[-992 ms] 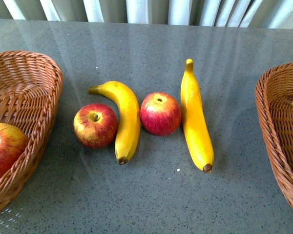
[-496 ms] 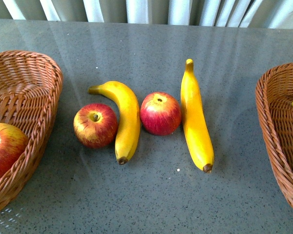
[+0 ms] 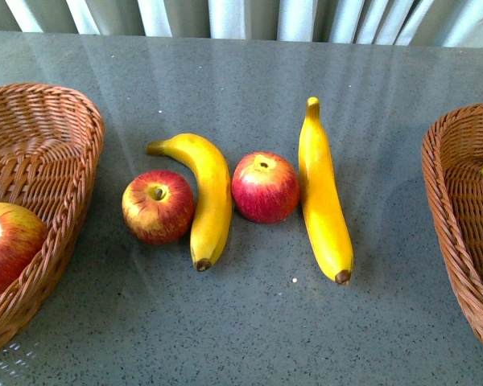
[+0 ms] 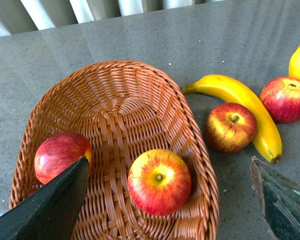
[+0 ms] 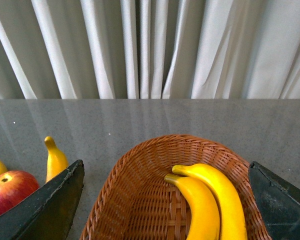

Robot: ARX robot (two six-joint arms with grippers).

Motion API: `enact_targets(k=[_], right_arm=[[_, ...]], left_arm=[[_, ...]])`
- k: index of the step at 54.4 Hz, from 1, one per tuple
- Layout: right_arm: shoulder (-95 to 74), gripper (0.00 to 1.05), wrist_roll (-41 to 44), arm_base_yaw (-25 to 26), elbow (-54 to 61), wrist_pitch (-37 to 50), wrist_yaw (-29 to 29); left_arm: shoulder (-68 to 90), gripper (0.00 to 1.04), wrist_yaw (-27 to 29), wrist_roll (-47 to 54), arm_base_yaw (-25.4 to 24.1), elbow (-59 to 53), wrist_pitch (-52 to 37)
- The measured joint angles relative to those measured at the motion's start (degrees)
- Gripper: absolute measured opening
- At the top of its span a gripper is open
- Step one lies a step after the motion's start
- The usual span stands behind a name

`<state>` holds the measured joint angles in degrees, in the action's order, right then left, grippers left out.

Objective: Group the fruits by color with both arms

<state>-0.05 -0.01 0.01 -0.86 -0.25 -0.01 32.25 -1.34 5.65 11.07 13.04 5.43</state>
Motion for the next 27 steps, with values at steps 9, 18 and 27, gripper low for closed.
enact_targets(k=[9,18,27], right_arm=[[0.00,0.96,0.00,0.00,0.00,0.00,0.02],[0.00,0.96,0.00,0.00,0.00,0.00,0.00],[0.00,0.96,0.00,0.00,0.00,0.00,0.02]], left_arm=[[12.02,0.96,2.84,-1.90,4.09,2.25,-10.12],[25.20,0.96,5.60,-4.48,8.33,5.95,-18.27],[34.95,0.96,8.87,-6.51,12.02,8.52,-22.34]])
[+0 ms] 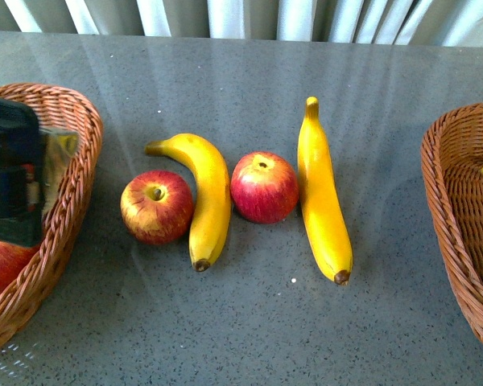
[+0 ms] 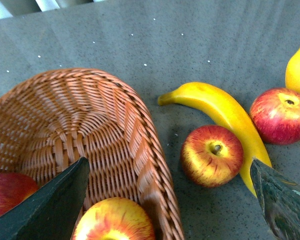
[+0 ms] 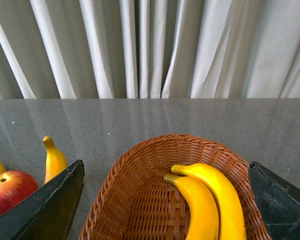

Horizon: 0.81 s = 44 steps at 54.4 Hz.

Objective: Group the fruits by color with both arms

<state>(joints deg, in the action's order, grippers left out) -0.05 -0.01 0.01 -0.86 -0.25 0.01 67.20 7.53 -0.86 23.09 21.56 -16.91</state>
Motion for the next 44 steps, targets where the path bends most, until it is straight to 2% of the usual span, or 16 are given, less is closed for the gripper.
enact_targets(k=[13,23,44], right_arm=[[0.00,0.96,0.00,0.00,0.00,0.00,0.00],[0.00,0.96,0.00,0.00,0.00,0.00,0.00],[0.00,0.96,0.00,0.00,0.00,0.00,-0.02]], left_arm=[[8.00,0.96,5.18,-2.43,6.51,2.67,-2.12],[12.63,0.96,6.16,-1.40,10.12,4.48,-4.26],[20.96,0.96,1.07,5.92,8.92,10.12,-5.25]])
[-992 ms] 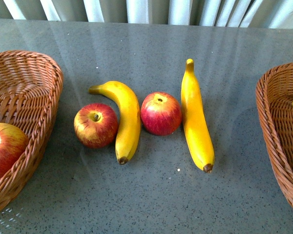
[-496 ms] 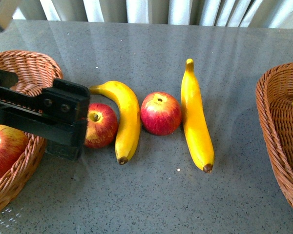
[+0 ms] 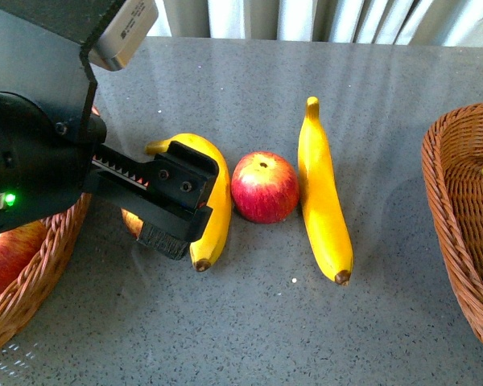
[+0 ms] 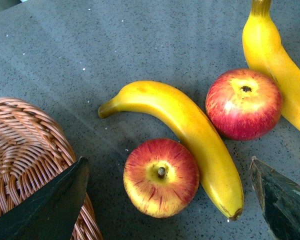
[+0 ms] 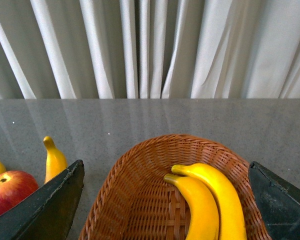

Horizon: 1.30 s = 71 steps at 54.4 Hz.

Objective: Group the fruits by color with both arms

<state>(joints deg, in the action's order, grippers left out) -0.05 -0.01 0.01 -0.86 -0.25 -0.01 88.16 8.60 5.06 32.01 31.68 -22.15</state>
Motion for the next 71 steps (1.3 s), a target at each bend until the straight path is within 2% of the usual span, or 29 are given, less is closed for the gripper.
enact_targets(k=[19,29,47,71], right_arm=[[0.00,0.96,0.00,0.00,0.00,0.00,0.02],[0.00,0.96,0.00,0.00,0.00,0.00,0.00],[0.00,0.96,0.00,0.00,0.00,0.00,0.02],[-0.02,0.96,0.00,0.00,0.00,0.00,0.02]], left_arm=[[4.72,0.96,-6.60,12.37,-1.31,3.26,3.28],[8.83,0.96,-11.10,24.04,-3.37,6.82,8.85],[13.75,0.96,-11.65,37.03,-5.07,10.99,13.33],[16.33,0.96,-11.85,48.26,-6.54,14.05,18.51]])
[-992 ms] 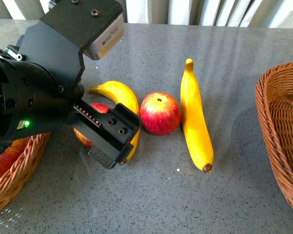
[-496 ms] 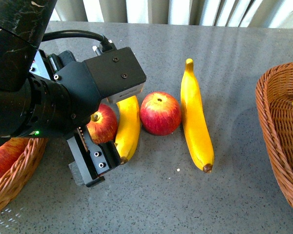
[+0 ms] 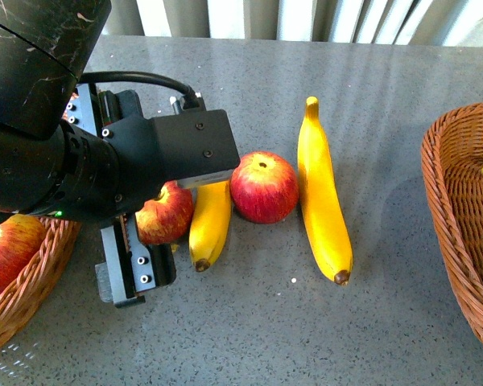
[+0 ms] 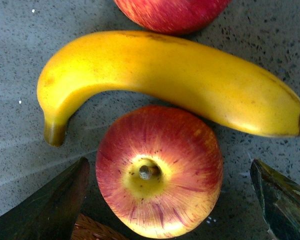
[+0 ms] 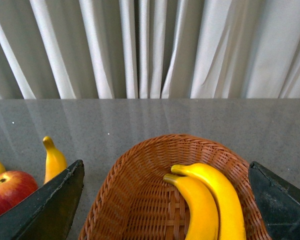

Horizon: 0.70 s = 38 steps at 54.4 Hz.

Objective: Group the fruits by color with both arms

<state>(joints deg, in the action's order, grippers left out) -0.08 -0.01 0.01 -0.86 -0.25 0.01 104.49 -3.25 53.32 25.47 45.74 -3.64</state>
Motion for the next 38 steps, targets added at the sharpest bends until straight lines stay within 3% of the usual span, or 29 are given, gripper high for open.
enact_targets(k=[38], right_arm=[[0.00,0.96,0.00,0.00,0.00,0.00,0.00]], left_arm=[[2.67,0.96,1.97,11.93,-1.20,5.77,6.78]])
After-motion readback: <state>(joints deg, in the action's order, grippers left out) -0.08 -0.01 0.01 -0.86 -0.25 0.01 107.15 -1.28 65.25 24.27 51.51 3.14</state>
